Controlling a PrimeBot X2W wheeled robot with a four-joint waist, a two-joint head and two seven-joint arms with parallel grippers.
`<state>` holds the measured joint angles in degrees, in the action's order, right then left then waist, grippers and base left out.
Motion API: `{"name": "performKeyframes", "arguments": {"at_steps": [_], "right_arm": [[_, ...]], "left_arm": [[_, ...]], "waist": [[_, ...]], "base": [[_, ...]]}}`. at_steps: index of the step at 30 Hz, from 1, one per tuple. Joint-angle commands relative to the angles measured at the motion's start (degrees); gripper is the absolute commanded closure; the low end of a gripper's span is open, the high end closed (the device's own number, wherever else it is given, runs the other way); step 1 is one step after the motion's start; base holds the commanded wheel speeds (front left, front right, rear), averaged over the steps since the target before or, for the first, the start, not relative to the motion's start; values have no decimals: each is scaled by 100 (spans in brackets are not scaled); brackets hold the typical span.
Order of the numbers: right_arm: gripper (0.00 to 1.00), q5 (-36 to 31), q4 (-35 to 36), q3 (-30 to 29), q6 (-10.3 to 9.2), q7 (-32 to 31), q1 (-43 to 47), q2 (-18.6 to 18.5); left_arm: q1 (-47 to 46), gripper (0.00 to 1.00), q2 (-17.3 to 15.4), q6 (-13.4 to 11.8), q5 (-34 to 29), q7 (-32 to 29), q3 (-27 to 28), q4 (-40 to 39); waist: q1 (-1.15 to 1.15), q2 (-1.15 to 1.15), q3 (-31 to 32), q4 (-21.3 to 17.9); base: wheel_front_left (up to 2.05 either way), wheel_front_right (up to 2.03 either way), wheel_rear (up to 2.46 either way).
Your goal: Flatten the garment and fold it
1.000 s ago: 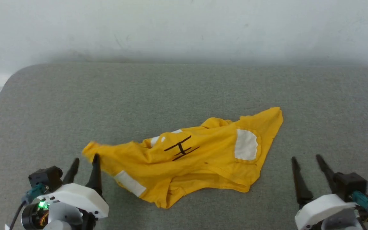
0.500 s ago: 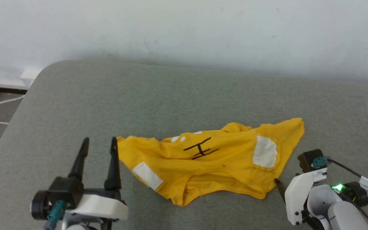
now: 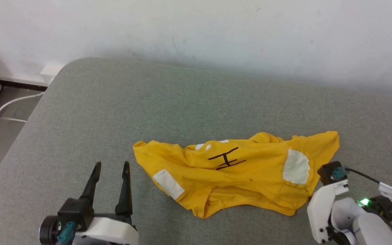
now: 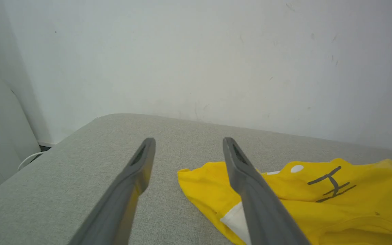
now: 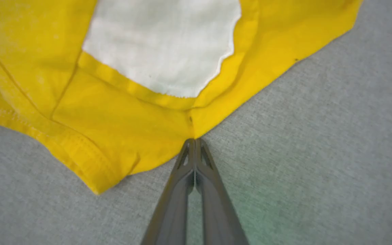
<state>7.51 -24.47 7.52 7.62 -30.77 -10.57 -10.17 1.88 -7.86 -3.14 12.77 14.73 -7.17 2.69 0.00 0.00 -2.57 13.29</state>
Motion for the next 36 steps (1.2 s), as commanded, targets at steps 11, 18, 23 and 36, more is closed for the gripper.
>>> {"name": "performKeyframes", "arguments": {"at_steps": [11,18,23,36], "right_arm": [[100,222,1679,-1172,-13,-1345,1766,-575],[0,264,2611,-1316,-13,-1529,2427,-401],[0,553,3079,-1035,-13,-1152,1983,-215],[0,1092,2570,939,-13,-2022,-659,-828]], "left_arm": [[293,0,175,174,-183,27,227,182],[252,0,274,265,-210,27,195,272],[166,0,332,311,-251,27,174,319],[-325,0,447,500,-323,27,-106,327]], "waist": [[0,0,459,-627],[0,0,329,-770],[0,0,226,-782],[0,0,-487,-28]], "base": [[0,0,0],[0,0,0],[0,0,0],[0,0,0]]}}
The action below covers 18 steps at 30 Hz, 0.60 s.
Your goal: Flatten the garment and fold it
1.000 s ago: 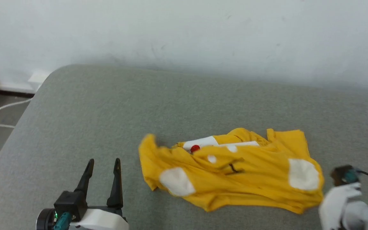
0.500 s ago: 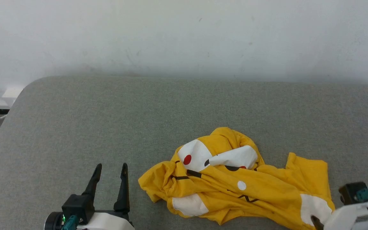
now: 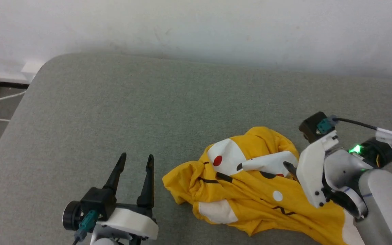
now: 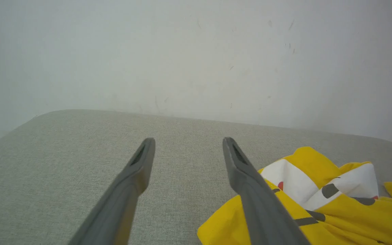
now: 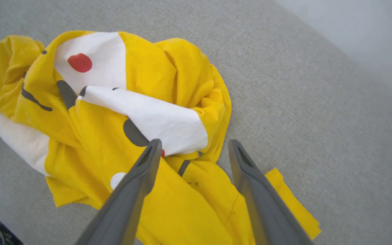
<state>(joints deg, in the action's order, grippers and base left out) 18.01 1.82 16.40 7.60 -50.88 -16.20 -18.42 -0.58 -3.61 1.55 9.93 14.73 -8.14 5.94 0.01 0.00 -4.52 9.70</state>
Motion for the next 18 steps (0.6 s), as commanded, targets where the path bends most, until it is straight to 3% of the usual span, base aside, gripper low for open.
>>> {"name": "performKeyframes", "arguments": {"at_steps": [1,6,12,13,18], "right_arm": [[0,54,-289,175,-11,-43,-295,-25],[0,76,-1503,884,-11,-146,-1069,-170],[0,75,-2663,1365,-11,79,-1384,-335],[100,105,-2784,1412,-11,126,-1388,-348],[100,-105,-3161,1078,-11,826,-1707,-536]], "left_arm": [[-122,0,29,41,-37,27,-42,14],[-264,0,55,46,13,27,-141,70],[-312,0,69,15,90,27,-239,107],[-310,0,69,5,97,27,-242,109],[-300,0,71,-45,148,27,-244,104]], "waist": [[-1,0,-357,432],[-1,0,-578,837],[-1,0,-684,1139],[-1,0,-686,1151],[-1,0,-689,1098]], "base": [[0,0,0],[0,0,0],[0,0,0],[0,0,0],[0,0,0]]}}
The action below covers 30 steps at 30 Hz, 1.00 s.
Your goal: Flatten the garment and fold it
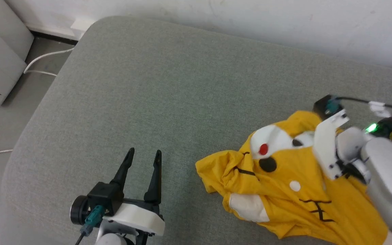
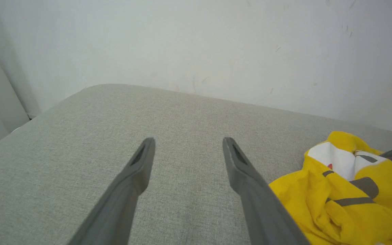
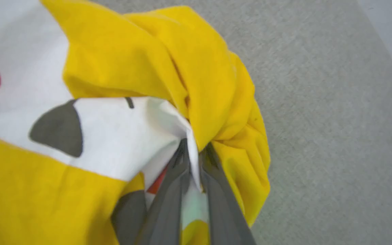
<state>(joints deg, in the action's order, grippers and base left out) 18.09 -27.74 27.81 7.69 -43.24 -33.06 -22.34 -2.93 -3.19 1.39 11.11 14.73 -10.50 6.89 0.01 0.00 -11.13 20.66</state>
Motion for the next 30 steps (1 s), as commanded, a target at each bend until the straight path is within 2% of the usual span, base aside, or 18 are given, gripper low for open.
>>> {"name": "performKeyframes", "arguments": {"at_steps": [1,8,11,15,16,17,24,30], "right_arm": [[100,-198,-282,-207,-20,224,-133,-175],[100,-1421,-867,-1462,-20,1459,-1045,-437],[100,-1945,-1165,-1958,-20,1882,-1285,-355],[100,-2268,-1668,-2213,-20,2271,-1304,-28],[59,-2254,-1817,-2207,-20,2363,-1280,58],[0,-2215,-1972,-2210,-20,2454,-1258,132],[0,-1876,-2679,-1833,-20,3126,-1240,395],[0,-1399,-2527,-1455,-20,4099,-1150,503]], "left_arm": [[-72,0,30,-33,34,27,-16,12],[-188,0,31,-44,61,27,-100,-8],[-233,0,31,-42,60,27,-133,-24],[-271,0,31,-41,49,27,-154,-7],[-274,0,31,-37,46,27,-157,5],[-278,0,31,-32,43,27,-162,19],[-238,0,31,-10,1,27,-147,115],[-93,0,31,53,17,27,-53,251]], "waist": [[-1,0,-23,-19],[-1,0,-60,-104],[-1,0,-116,-120],[-1,0,-183,-154],[-1,0,-194,-166],[-1,0,-200,-181],[-1,0,38,-481],[-1,0,495,-902]], "base": [[0,0,0],[0,0,0],[0,0,0],[0,0,0],[0,0,0],[0,0,0],[0,0,0],[0,0,0]]}}
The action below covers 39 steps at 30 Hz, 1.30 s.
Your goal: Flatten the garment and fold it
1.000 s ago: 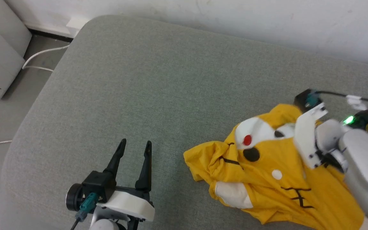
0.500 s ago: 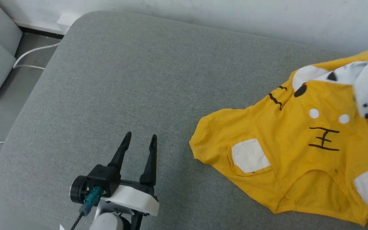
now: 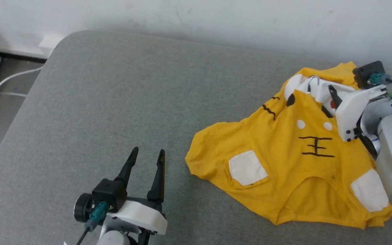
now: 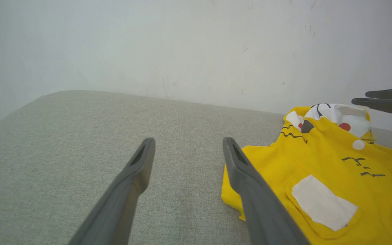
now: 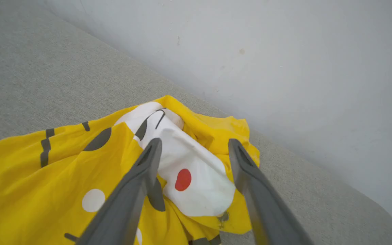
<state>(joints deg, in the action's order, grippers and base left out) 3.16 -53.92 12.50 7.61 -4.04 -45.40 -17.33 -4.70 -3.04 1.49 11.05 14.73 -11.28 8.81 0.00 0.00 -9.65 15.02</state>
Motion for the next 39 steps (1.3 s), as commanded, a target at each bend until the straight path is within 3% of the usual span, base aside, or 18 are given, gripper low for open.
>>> {"name": "performKeyframes", "arguments": {"at_steps": [1,4,10,13,16,24,30,31,32,33,36,39], "right_arm": [[0,187,186,147,-12,358,147,-8],[0,531,582,232,-12,848,433,-41],[0,942,1601,30,-12,1439,1271,-72],[0,942,2357,-236,-12,1557,1973,-20],[0,478,3160,-571,-12,1581,2708,49],[0,-277,4912,-1431,-12,1282,4297,1023],[0,-340,5231,-1531,-12,1051,4736,1204],[0,-349,5252,-1563,-12,1030,4758,1210],[0,-354,5269,-1598,-12,1009,4771,1215],[0,-356,5280,-1631,-12,986,4780,1218],[0,-377,5282,-1730,-12,847,4810,1204],[0,-308,5305,-1826,-12,714,4833,1150]], "left_arm": [[125,0,16,65,57,27,23,124],[216,0,7,118,131,-27,-6,368],[268,0,-34,146,280,-703,-59,610],[255,0,-34,125,424,-1096,-37,579],[182,0,-120,31,414,-1501,-25,564],[-232,0,-461,-292,271,-2564,73,707],[-330,0,-709,-377,89,-3380,-65,1025],[-322,16,-708,-345,122,-3476,-85,1044],[-313,77,-700,-323,164,-3533,-87,1048],[-302,100,-701,-287,201,-3552,-93,1047],[-279,100,-692,-238,309,-3359,-38,978],[-251,100,-728,-479,303,-2881,199,821]], "waist": [[0,0,418,-413],[0,0,588,-635],[0,0,717,-970],[0,0,695,-1133],[0,0,631,-1275],[0,0,277,-1590],[0,0,81,-1707],[0,0,69,-1708],[0,0,60,-1707],[0,0,58,-1702],[0,0,108,-1653],[0,0,207,-1570]], "base": [[0,0,0],[0,0,0],[0,0,0],[0,0,0],[0,0,0],[0,0,0],[0,0,0],[0,0,0],[0,0,0],[0,0,0],[0,0,0],[0,0,0]]}}
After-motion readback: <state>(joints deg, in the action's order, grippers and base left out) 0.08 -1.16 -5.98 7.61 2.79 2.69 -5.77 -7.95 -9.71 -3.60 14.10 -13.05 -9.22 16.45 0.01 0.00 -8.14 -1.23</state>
